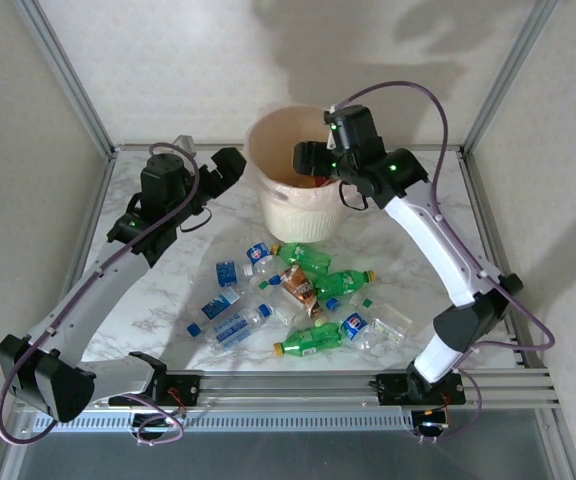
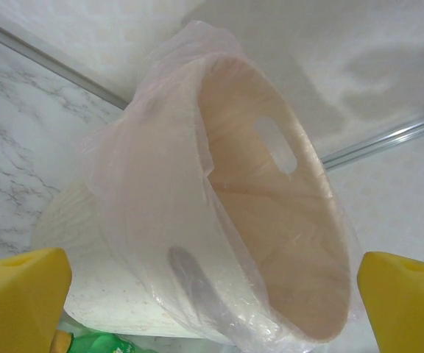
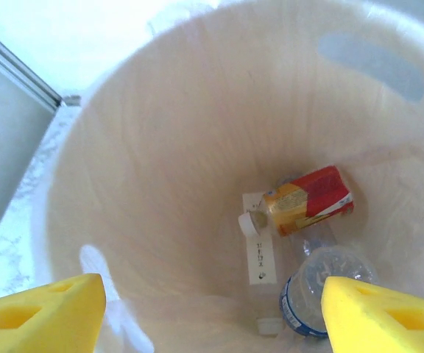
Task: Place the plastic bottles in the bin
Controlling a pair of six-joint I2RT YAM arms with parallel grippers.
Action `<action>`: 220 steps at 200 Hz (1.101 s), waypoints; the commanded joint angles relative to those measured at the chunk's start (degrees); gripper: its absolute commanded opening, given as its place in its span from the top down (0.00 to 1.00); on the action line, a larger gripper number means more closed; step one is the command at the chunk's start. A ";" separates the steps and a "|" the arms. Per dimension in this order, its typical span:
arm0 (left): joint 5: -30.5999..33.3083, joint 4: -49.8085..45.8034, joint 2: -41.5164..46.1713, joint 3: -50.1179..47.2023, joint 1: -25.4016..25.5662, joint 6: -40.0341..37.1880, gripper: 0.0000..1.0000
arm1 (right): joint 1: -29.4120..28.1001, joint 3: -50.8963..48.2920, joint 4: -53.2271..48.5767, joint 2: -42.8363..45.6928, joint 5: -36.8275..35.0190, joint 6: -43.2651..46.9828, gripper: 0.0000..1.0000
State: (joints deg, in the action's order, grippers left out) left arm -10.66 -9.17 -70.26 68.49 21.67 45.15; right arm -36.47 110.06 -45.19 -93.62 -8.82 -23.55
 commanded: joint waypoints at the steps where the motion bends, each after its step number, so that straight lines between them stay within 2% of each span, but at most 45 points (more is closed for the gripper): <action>1: 1.43 0.73 1.00 -0.29 0.56 -0.94 0.00 | 0.33 -2.08 3.12 4.42 -3.33 0.44 0.21; 55: 1.25 1.61 1.27 -1.30 0.57 -1.05 0.00 | 0.35 -11.42 0.21 14.67 -13.95 -2.43 0.15; 94: 1.87 1.17 0.70 -1.43 0.48 -1.07 0.00 | 0.35 -21.38 -4.47 21.90 -16.70 -6.80 0.11; 107: 1.87 1.17 0.34 -1.43 0.48 -0.79 0.00 | 0.33 -24.59 -6.15 23.70 -16.95 -8.75 0.07; 153: 2.21 1.08 0.03 -1.65 0.39 -0.59 0.00 | 0.35 -36.99 -10.11 26.83 -14.34 -16.22 0.06; 189: 2.31 0.57 0.20 -2.04 0.39 -0.50 0.00 | 0.31 -45.22 -8.15 25.97 -11.38 -23.40 0.12; 220: 2.44 0.45 0.83 -2.65 0.31 -0.53 0.01 | 0.90 -51.66 -2.26 25.61 -8.06 -31.16 0.21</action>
State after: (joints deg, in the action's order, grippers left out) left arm -9.15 -8.82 -70.17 66.92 21.67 45.15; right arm -36.32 62.17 -52.05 -67.61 -19.64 -46.26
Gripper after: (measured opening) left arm 0.994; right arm 0.816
